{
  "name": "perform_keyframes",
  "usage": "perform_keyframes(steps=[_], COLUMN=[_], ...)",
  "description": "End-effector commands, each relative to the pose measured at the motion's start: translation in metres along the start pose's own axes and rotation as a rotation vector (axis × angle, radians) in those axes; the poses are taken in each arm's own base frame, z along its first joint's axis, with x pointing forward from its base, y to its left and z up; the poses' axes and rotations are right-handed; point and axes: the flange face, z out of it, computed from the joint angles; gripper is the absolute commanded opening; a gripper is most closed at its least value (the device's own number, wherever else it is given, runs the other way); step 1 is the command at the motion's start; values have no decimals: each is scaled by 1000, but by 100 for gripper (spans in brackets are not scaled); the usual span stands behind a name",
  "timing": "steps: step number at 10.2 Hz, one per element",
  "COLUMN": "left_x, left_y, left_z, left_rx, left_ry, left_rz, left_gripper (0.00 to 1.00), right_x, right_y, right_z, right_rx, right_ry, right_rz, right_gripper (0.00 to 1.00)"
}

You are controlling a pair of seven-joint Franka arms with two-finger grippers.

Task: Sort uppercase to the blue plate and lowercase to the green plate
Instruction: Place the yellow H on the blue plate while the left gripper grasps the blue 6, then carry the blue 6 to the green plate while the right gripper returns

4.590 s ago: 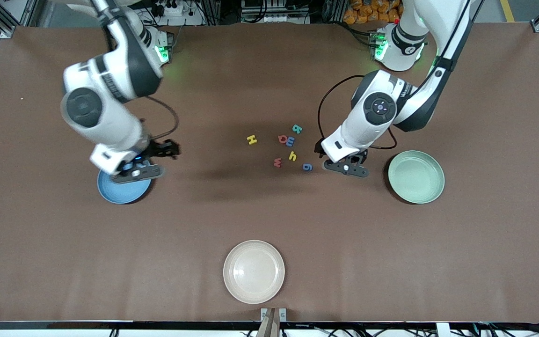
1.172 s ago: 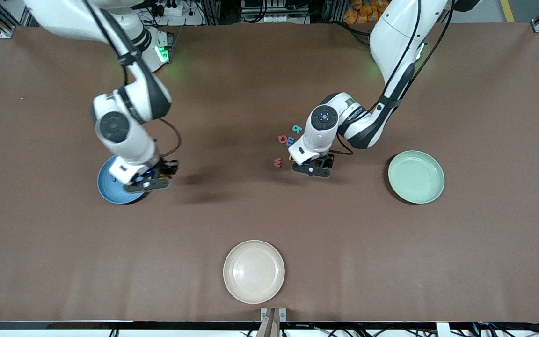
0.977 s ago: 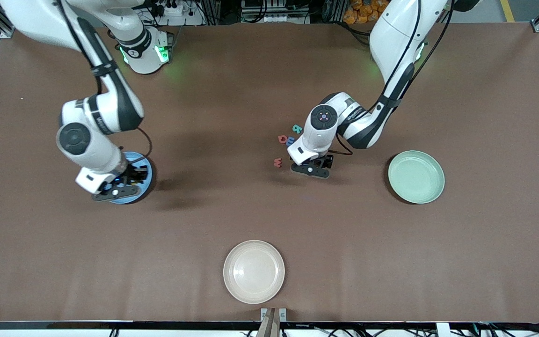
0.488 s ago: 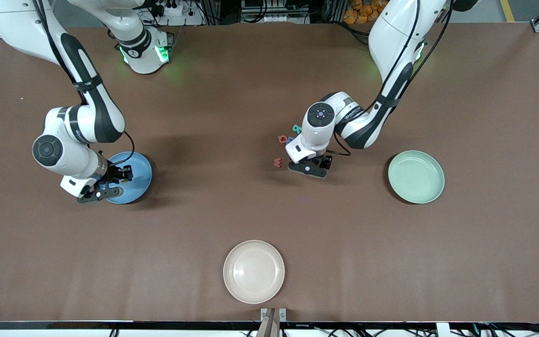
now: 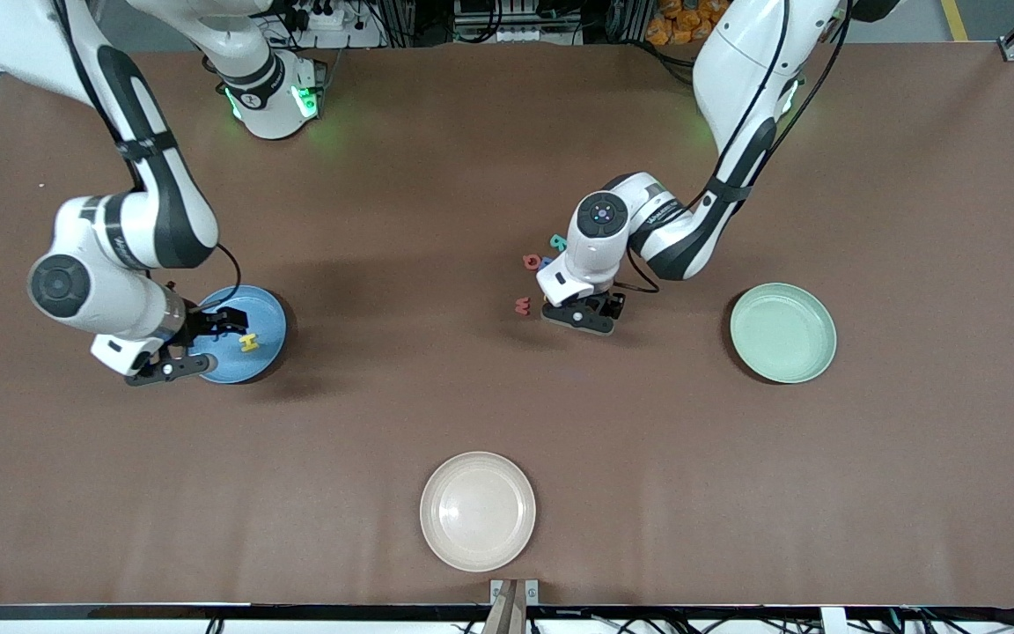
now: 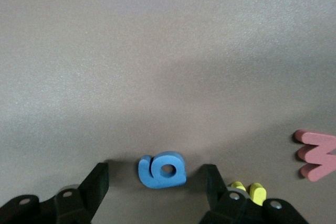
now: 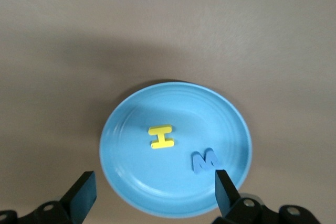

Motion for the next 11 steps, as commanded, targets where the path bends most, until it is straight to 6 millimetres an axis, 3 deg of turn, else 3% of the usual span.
perform_keyframes(steps=[1, 3, 8, 11], left_x=[-1, -1, -1, 0], left_y=[1, 2, 2, 0], left_z=[3, 4, 3, 2], left_rx=[19, 29, 33, 33], left_ry=[8, 14, 16, 18], left_rz=[7, 26, 40, 65], left_gripper=[76, 68, 50, 38], right_x=[1, 0, -4, 1], right_y=[-27, -34, -39, -69], right_z=[-58, -80, -105, -140], right_rx=[2, 33, 58, 61], right_ry=[46, 90, 120, 119], right_rz=[-35, -27, -21, 13], right_gripper=[100, 100, 100, 100])
